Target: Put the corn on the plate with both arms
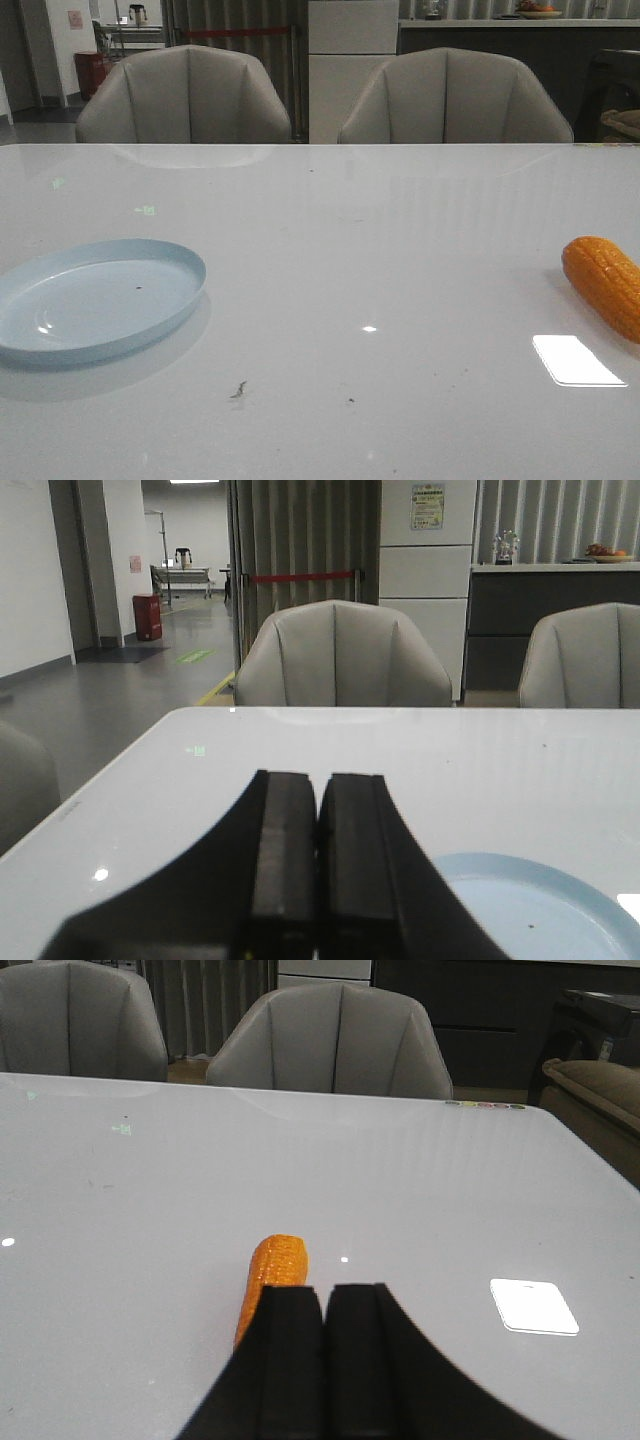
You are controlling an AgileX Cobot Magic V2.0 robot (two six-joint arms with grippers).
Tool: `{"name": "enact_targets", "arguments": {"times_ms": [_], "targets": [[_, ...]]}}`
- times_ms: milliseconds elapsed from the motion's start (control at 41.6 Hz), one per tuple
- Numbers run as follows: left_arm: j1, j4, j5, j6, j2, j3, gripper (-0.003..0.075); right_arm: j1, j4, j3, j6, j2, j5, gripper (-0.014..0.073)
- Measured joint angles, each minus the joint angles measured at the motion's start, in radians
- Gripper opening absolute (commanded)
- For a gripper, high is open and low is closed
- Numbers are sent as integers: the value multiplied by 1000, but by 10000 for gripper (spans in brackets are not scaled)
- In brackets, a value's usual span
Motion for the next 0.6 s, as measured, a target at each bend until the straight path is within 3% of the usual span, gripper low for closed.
{"name": "enact_targets", "arguments": {"times_ms": [312,600], "targets": [[0,0,-162,0,0,-2,94,0,7,-43,0,0,-65,27],[0,74,-171,0,0,-158,94,0,18,-345,0,12,-4,27]]}}
